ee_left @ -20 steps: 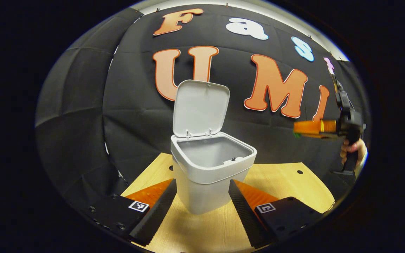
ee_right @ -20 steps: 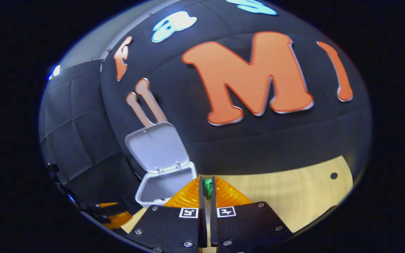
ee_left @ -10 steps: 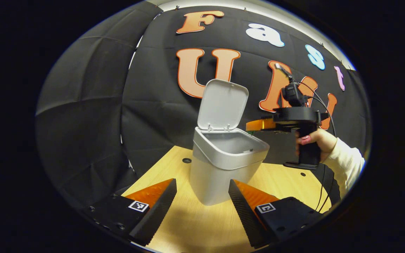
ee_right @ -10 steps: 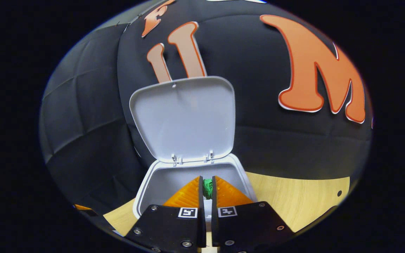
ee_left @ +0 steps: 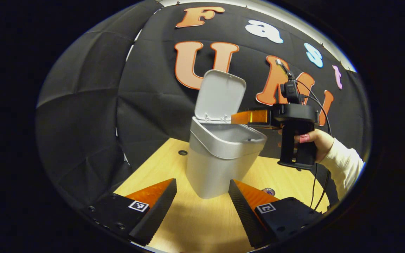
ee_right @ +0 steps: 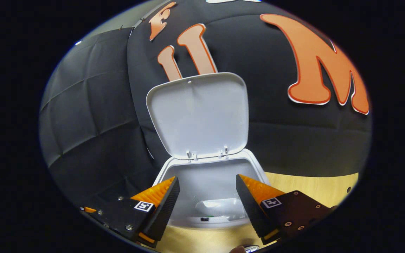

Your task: Press the lid of the desktop garbage bin to open it, pick up the crumpled paper on the desktop and throw it into the bin, then pick up the pop can on the desktop and drop it into the bin, and finally close the garbage bin lid.

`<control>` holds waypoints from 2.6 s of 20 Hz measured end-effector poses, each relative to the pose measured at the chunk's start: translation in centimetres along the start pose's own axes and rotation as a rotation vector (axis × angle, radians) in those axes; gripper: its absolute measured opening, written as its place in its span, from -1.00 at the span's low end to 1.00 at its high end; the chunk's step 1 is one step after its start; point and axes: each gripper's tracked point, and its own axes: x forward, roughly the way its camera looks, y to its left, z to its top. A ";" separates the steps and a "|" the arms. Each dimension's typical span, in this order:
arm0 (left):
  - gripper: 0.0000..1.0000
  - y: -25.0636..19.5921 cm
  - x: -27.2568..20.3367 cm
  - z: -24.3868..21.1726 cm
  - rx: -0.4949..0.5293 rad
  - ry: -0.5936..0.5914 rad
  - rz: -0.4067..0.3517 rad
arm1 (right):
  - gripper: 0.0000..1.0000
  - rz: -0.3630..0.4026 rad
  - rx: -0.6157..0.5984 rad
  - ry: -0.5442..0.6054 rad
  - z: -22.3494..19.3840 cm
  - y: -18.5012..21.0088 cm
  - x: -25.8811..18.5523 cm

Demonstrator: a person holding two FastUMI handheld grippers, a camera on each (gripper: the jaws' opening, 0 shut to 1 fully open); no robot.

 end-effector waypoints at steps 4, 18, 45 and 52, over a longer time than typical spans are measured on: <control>0.92 -4.4 2.5 -2.3 0.028 0.048 -0.090 | 0.91 -0.112 -0.002 -0.060 0.8 -6.6 -6.2; 0.95 -20.2 10.6 -17.3 0.228 0.368 -0.360 | 0.90 -0.534 0.180 -0.021 -9.6 -26.7 -27.6; 0.82 -20.7 18.8 -22.0 0.273 0.454 -0.239 | 0.91 -0.550 0.212 0.153 -15.4 -30.9 -26.5; 0.70 -20.5 15.6 -18.3 0.229 0.401 -0.274 | 0.91 -0.531 0.211 0.154 -15.7 -29.7 -26.2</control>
